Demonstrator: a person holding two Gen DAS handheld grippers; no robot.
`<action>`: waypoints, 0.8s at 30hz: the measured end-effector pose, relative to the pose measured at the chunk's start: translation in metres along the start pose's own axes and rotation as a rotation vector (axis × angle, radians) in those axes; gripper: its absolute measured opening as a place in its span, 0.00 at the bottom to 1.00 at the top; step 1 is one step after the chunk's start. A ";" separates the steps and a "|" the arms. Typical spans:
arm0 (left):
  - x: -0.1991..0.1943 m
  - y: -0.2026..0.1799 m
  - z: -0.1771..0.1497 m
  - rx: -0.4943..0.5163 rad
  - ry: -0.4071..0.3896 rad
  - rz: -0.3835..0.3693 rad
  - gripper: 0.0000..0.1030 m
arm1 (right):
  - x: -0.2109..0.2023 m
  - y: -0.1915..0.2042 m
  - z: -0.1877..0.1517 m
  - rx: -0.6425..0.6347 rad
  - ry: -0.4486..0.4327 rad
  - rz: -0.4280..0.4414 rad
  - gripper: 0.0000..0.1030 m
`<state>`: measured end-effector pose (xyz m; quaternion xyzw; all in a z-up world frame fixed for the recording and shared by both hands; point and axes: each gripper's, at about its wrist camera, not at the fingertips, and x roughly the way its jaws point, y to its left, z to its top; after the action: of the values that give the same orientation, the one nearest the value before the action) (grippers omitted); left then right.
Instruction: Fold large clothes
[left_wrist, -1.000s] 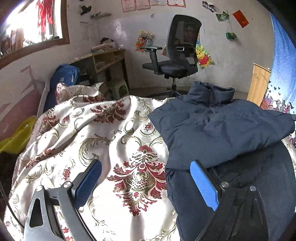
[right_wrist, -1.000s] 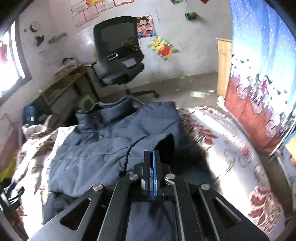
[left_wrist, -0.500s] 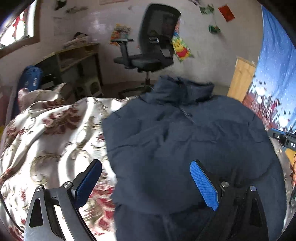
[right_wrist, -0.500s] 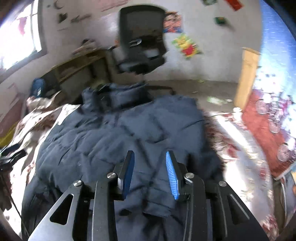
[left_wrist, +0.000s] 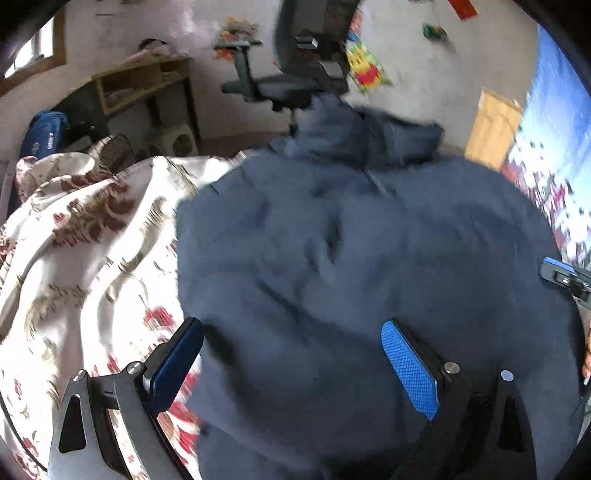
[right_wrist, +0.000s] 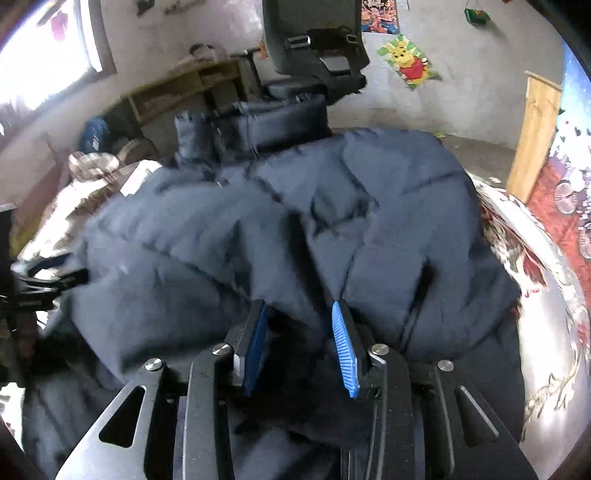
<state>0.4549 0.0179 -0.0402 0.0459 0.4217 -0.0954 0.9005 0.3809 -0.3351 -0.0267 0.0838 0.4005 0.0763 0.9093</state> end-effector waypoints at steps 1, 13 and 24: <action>0.001 0.003 0.009 -0.008 -0.009 0.010 0.95 | -0.003 -0.003 0.011 -0.007 -0.019 0.012 0.36; 0.068 -0.008 0.171 -0.093 -0.080 0.044 0.95 | 0.077 -0.040 0.164 0.087 -0.050 0.126 0.51; 0.129 -0.032 0.192 -0.159 0.026 -0.042 0.10 | 0.156 -0.023 0.186 0.107 0.038 0.144 0.09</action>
<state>0.6733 -0.0624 -0.0163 -0.0334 0.4403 -0.0800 0.8937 0.6247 -0.3422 -0.0198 0.1595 0.4139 0.1214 0.8880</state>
